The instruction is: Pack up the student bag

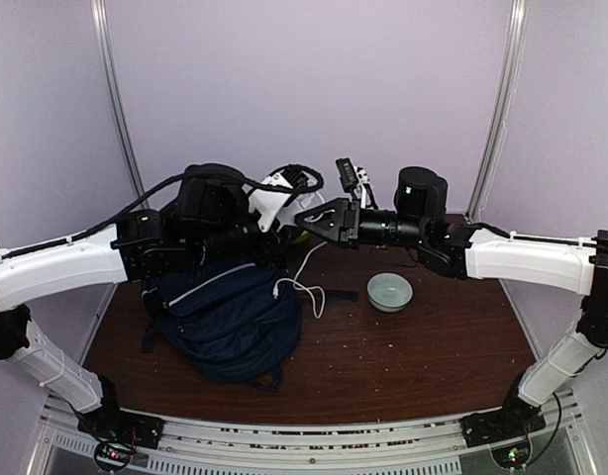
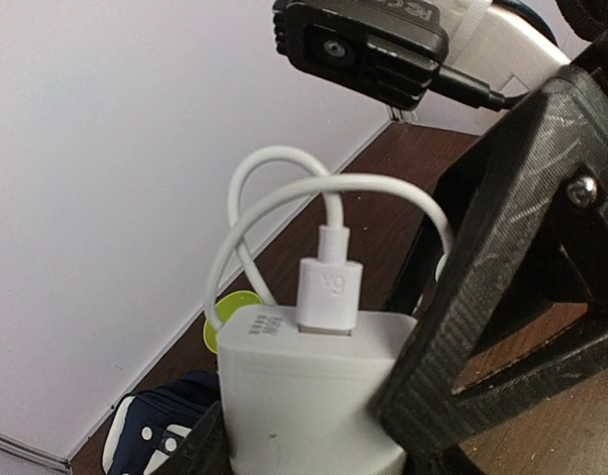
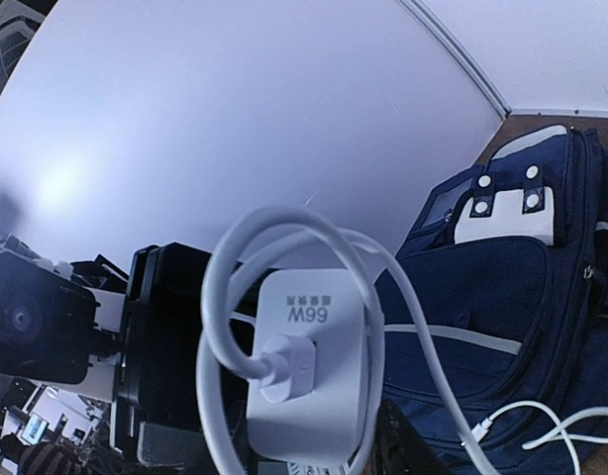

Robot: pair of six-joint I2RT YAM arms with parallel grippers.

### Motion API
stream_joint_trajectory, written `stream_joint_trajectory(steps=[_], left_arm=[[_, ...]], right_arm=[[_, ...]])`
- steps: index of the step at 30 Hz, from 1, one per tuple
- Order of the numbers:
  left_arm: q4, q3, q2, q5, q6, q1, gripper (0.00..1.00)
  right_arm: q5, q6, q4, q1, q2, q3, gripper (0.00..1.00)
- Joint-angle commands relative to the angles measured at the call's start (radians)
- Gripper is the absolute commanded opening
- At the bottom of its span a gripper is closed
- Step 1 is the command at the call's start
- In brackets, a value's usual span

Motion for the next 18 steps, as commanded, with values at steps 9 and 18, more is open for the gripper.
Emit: stream_joint_trajectory(steps=[9, 18], left_arm=[[0.058, -0.012, 0.007, 0.009, -0.016, -0.007, 0.0], [-0.027, -0.014, -0.015, -0.015, -0.034, -0.007, 0.86]], right_arm=[[-0.057, 0.014, 0.068, 0.009, 0.021, 0.034, 0.1], [-0.072, 0.016, 0.07, -0.023, 0.018, 0.026, 0.0]])
